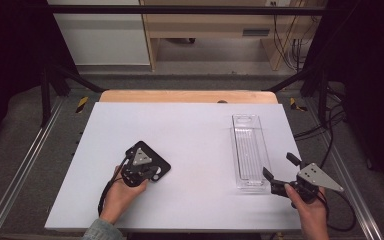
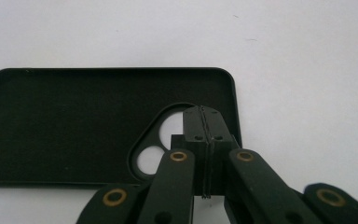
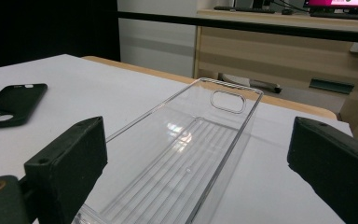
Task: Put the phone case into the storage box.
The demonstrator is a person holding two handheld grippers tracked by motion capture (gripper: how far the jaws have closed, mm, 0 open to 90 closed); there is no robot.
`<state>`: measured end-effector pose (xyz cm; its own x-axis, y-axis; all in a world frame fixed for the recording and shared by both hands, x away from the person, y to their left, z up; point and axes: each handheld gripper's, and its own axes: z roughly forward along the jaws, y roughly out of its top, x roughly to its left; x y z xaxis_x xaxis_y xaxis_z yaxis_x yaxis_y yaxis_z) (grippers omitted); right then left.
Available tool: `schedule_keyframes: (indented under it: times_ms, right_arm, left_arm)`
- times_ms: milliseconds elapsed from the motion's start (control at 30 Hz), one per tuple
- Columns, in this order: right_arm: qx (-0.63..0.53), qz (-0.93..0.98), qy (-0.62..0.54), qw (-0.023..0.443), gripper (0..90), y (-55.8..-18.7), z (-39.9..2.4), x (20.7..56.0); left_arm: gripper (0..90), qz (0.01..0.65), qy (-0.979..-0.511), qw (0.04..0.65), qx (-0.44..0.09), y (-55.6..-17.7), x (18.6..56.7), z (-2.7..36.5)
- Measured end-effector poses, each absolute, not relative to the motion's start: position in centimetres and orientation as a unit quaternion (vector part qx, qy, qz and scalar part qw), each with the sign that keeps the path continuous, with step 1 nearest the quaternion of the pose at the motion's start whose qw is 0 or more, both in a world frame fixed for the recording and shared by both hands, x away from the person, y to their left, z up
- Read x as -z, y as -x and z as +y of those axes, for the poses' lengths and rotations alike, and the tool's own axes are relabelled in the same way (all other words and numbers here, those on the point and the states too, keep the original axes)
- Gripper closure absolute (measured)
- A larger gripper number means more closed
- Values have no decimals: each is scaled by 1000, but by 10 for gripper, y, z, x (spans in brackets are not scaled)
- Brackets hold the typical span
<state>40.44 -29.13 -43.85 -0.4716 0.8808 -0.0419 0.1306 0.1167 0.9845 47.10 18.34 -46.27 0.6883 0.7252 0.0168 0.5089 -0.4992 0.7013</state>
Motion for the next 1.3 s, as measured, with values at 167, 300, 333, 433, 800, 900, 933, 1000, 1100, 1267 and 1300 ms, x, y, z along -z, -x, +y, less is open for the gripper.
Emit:
schedule_keyframes:
  times_ms: [167, 300, 333, 433, 800, 900, 933, 1000, 1100, 1267, 1300]
  right_arm:
    - [-545, 663, -382, 344, 51, -404, -291, 438]
    - [-545, 663, -382, 344, 51, -404, -291, 438]
    - [-545, 663, -382, 344, 51, -404, -291, 438]
    - [-545, 663, -382, 344, 51, -404, -292, 438]
    - [-545, 663, -382, 344, 51, -404, -291, 438]
    - [-545, 663, -381, 344, 51, -404, -291, 438]
    - [-545, 663, -381, 344, 51, -404, -291, 438]
    - [-545, 663, -381, 344, 51, -404, -292, 438]
    - [-546, 662, -381, 344, 51, -404, -292, 438]
    - [-547, 661, -381, 345, 51, -404, -293, 438]
    - [-546, 661, -382, 345, 51, -404, -294, 438]
  left_arm:
    - [900, 361, -855, 340, -149, -469, 466, 179]
    - [900, 360, -859, 334, -145, -468, 468, 177]
    - [900, 359, -860, 334, -144, -468, 468, 176]
    - [900, 356, -862, 331, -142, -468, 470, 174]
    - [900, 350, -864, 343, -118, -459, 473, 152]
    - [900, 347, -864, 347, -114, -455, 473, 139]
    - [900, 346, -864, 348, -111, -454, 473, 133]
    - [900, 344, -865, 350, -107, -453, 474, 124]
    - [900, 341, -866, 353, -102, -453, 474, 110]
    - [900, 338, -866, 355, -95, -452, 474, 89]
    - [900, 335, -868, 354, -95, -453, 474, 85]
